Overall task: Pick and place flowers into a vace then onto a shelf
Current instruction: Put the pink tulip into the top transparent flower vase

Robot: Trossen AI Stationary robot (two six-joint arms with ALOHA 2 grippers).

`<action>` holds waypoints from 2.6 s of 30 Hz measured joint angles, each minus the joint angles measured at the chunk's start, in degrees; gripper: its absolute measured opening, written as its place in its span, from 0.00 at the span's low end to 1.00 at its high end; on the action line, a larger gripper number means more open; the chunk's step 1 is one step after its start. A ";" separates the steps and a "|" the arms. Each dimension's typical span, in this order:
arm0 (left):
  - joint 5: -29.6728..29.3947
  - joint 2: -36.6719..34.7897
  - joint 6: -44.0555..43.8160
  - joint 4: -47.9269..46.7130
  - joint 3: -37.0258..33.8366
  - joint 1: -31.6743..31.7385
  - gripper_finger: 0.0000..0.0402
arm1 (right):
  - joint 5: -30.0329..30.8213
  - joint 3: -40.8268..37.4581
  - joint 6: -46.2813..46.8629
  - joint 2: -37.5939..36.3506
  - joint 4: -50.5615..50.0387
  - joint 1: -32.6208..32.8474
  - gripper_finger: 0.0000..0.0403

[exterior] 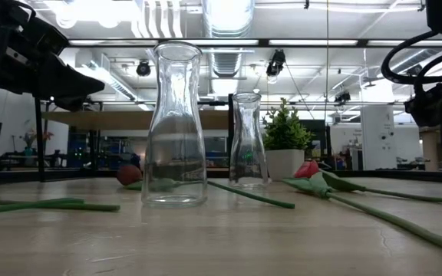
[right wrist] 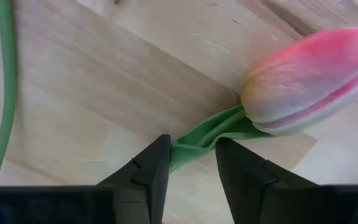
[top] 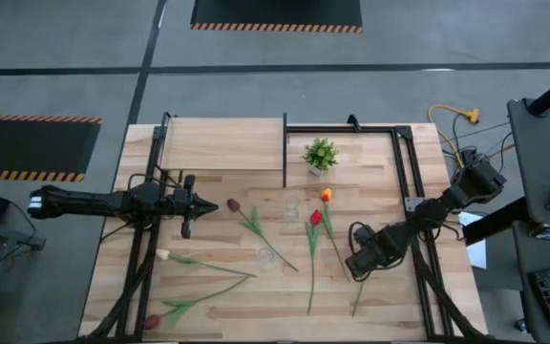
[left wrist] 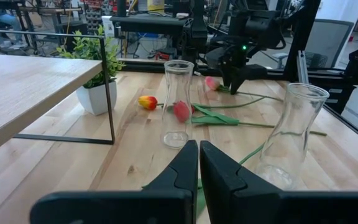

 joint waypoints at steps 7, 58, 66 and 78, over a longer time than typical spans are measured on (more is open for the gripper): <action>0.00 0.00 0.00 0.00 0.00 0.00 0.00 | 0.01 -0.04 -1.50 -0.02 0.27 0.00 0.17; 0.00 0.02 0.00 1.31 0.00 0.00 0.00 | 42.63 -0.52 -59.36 -23.45 27.90 -2.60 0.02; 0.00 0.02 0.02 1.31 0.00 0.00 0.00 | 42.52 -0.50 -70.95 -23.50 35.76 -3.92 0.02; 0.00 0.01 0.01 1.31 0.00 0.00 0.00 | 42.39 -0.52 -85.55 -23.50 45.65 -7.78 0.02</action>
